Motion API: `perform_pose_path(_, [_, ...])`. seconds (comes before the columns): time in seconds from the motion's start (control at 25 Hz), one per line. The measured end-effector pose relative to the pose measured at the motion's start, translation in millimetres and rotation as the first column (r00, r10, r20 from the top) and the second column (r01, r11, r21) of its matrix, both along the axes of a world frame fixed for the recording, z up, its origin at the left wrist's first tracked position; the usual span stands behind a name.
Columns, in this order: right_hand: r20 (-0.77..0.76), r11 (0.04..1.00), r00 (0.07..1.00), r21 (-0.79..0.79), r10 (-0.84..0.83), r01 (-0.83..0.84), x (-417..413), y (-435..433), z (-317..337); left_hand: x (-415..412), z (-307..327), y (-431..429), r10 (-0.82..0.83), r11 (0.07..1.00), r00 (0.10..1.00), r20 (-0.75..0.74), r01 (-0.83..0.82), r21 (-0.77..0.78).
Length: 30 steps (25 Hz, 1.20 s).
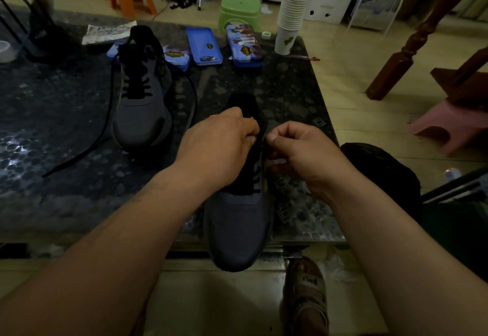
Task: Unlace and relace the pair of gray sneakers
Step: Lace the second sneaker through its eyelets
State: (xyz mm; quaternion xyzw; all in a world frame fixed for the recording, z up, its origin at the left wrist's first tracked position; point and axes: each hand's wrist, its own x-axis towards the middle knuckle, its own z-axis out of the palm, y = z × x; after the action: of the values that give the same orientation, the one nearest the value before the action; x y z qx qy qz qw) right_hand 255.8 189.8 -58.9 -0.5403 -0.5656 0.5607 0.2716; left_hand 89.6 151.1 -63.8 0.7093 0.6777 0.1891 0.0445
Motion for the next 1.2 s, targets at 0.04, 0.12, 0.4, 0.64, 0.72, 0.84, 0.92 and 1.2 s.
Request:
perform_pose_path(0.04, [-0.01,1.0,1.0,-0.011,-0.019,0.019,-0.6,-0.3,-0.1,-0.1,1.2,-0.2,-0.007,1.0,1.0,0.003,0.007,-0.014])
perform_pose_path(0.12, [-0.171,0.987,0.975,-0.102,-0.143,0.127,-1.5,0.6,3.1,-2.2,5.3,-0.4,-0.011,0.999,1.0,0.027,0.013,-0.045])
perform_pose_path(0.4, [-0.33,0.942,0.887,-0.2,-0.324,0.27,14.6,11.3,14.4,-12.5,10.1,-0.9,-0.016,0.997,0.982,0.189,0.03,-0.07])
perform_pose_path(0.64, [0.242,0.992,0.968,0.089,0.063,-0.087,36.5,3.8,13.7,-21.4,19.6,-2.0,0.131,0.981,0.673,0.728,0.017,-0.192])
perform_pose_path(0.72, [-0.046,0.98,0.979,-0.022,-0.2,0.199,41.7,6.6,16.7,-22.3,24.0,-2.8,0.19,0.973,0.496,0.847,0.023,-0.231])
perform_pose_path(0.84, [-0.479,0.903,0.775,-0.324,-0.413,0.282,43.3,4.4,23.7,-22.1,26.8,-3.0,0.18,0.975,0.451,0.874,0.036,-0.219])
perform_pose_path(0.92, [-0.597,0.883,0.659,-0.394,-0.457,0.255,42.4,2.8,28.8,-20.2,27.1,-5.0,0.127,0.986,0.53,0.838,0.024,-0.165])
perform_pose_path(1.2, [0.31,0.972,0.951,0.223,-0.004,-0.069,42.2,-2.6,16.0,-28.8,15.8,-12.8,-0.077,0.995,0.969,0.234,0.089,-0.041])
